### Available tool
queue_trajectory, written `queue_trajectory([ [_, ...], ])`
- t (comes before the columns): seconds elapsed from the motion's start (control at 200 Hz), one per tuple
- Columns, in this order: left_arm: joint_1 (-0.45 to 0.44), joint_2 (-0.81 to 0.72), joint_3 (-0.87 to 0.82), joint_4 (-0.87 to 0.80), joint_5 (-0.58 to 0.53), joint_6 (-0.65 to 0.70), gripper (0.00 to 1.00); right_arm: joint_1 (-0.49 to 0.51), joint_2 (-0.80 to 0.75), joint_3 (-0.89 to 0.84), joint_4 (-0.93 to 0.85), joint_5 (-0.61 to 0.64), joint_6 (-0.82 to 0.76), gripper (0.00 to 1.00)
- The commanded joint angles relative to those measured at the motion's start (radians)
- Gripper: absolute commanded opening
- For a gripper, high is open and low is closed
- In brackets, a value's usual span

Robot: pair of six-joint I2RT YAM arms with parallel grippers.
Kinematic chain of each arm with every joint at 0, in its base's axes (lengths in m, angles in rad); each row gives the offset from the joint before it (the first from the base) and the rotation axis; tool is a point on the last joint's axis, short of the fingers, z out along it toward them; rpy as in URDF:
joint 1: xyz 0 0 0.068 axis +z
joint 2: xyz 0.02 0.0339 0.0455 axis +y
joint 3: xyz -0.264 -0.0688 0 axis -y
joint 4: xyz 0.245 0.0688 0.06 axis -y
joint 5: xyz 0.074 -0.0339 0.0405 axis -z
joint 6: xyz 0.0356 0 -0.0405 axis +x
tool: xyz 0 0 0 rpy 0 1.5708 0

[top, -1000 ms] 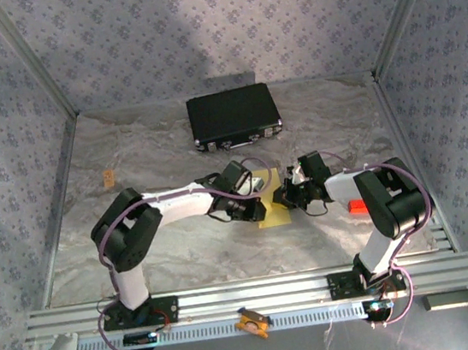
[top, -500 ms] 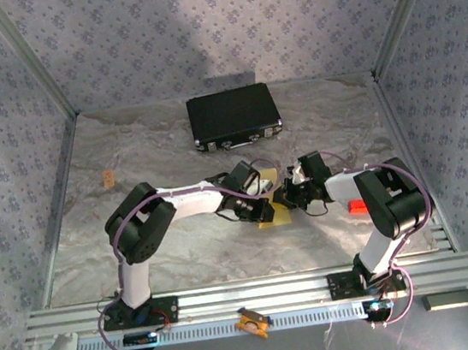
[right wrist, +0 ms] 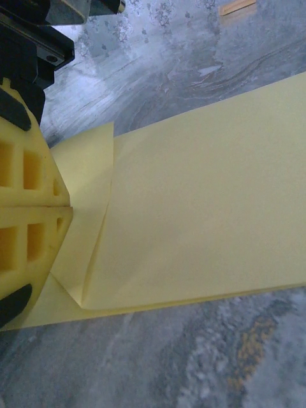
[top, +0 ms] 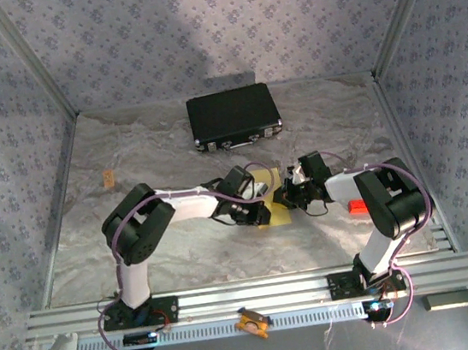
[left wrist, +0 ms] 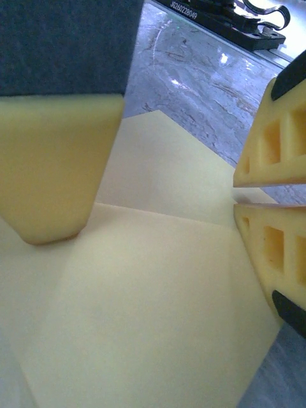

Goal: Fold a paper plane with a square sheet of paper (pick it up from the middle)
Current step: Fold the triangle a second time at the center of the table.

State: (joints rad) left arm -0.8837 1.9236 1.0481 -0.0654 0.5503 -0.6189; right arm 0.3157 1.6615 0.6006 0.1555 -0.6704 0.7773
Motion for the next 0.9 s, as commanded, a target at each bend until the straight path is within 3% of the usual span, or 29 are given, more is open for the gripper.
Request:
queue_trajectory([
  [0.0,0.006,-0.035,-0.042,-0.060,0.001,-0.004,0.15,-0.019,0.033,-0.033,-0.084,0.083,-0.008,0.00],
  [0.355,0.008,-0.126,-0.114,-0.092,-0.039,0.004,0.15,-0.021,0.021,-0.032,-0.089,0.081,-0.007,0.00],
  [0.57,0.012,-0.205,-0.075,-0.053,-0.059,0.005,0.14,-0.019,0.014,-0.030,-0.086,0.073,0.001,0.00],
  [0.894,0.031,-0.024,0.082,-0.025,-0.019,-0.015,0.13,-0.016,0.019,-0.027,-0.076,0.065,0.006,0.00],
])
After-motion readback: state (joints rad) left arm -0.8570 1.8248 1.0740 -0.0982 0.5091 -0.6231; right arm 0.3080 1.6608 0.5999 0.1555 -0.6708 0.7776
